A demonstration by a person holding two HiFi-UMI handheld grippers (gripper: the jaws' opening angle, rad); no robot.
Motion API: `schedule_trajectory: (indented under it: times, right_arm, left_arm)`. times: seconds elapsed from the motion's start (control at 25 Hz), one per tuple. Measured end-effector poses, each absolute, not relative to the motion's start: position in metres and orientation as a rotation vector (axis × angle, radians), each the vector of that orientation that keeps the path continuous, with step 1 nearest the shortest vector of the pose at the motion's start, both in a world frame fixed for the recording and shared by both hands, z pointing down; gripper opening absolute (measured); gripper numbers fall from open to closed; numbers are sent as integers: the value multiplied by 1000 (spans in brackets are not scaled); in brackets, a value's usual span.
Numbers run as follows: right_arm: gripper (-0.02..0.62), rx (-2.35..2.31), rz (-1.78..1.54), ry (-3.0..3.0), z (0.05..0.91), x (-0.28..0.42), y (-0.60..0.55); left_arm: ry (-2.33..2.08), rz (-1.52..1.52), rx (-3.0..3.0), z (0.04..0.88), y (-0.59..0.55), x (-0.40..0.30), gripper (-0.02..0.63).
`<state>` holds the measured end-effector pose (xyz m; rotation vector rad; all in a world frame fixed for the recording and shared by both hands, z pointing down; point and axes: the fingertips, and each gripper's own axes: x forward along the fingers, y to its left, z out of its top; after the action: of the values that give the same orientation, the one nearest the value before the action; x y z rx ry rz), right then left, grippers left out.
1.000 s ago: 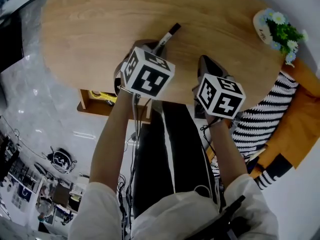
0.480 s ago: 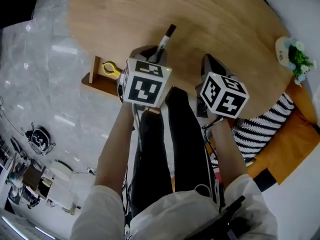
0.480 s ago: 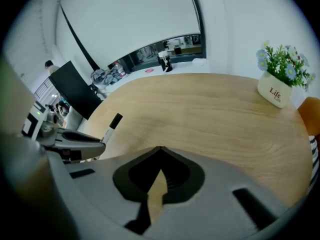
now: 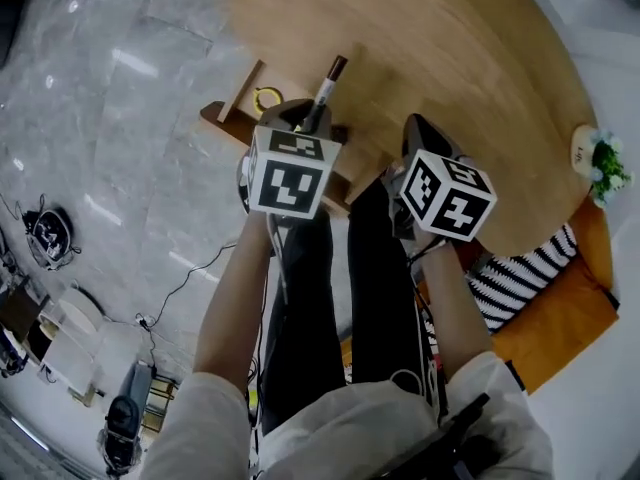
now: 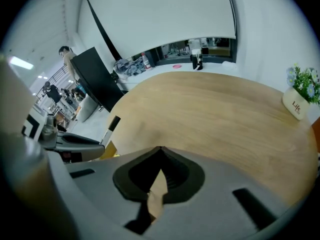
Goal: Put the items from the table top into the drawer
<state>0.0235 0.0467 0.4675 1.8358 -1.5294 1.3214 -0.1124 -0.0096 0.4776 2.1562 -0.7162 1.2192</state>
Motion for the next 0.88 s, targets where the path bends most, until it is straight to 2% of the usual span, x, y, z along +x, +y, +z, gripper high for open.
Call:
schedule_trajectory:
  times: [0.4,0.64,0.68,0.76,0.88]
  right_arm:
    - [-6,1690,1275,-1597,475,-50,45]
    - [-6,1639,1240,-1621,476,-65,40]
    - [-8,1637,1236,-1622,476,-64,39]
    - [-8,1639,1232,-1621,476,-61,39]
    - [-8,1653,1230,-1612,475,-53,40]
  left_arm:
    - [-971,1180,1865,506,-2,-220,61]
    - [-1075,1023,1732,515,-2,-228,62]
    - [-1075,985,1721,514,-3,-224,74]
    - [-1068,950,1713,514,-5,-217,145]
    - [-1060,962,1735,512,-4,-211,147]
